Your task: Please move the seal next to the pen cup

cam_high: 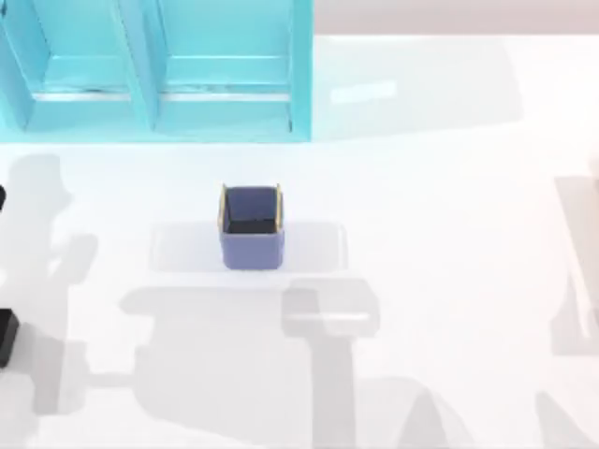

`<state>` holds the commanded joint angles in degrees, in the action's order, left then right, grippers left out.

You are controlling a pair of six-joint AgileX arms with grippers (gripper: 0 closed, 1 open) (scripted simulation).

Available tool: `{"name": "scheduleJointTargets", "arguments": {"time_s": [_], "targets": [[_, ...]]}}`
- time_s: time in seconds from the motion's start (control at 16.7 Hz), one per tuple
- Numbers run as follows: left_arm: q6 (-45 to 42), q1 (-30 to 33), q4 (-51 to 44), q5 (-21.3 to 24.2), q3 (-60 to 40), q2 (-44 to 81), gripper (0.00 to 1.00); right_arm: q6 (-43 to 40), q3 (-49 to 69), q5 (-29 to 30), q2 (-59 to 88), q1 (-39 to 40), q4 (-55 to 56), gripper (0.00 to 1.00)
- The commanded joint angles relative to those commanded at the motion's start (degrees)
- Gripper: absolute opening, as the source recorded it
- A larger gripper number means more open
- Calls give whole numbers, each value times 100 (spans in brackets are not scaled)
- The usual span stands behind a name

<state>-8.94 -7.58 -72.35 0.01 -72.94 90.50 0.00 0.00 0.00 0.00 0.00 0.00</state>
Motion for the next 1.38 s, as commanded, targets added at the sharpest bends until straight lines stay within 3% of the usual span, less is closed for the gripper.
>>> {"name": "scheduleJointTargets", "arguments": {"time_s": [0.54,0.9,1.38], "targets": [[-31,-44,2043,0,1491,516,100,0,0,0,0,0,0,100],[-39,-51,2291,1,1706,598,100,0,0,0,0,0,0,100],[-39,-51,2291,1,1706,598,40,0,0,0,0,0,0,100]]}}
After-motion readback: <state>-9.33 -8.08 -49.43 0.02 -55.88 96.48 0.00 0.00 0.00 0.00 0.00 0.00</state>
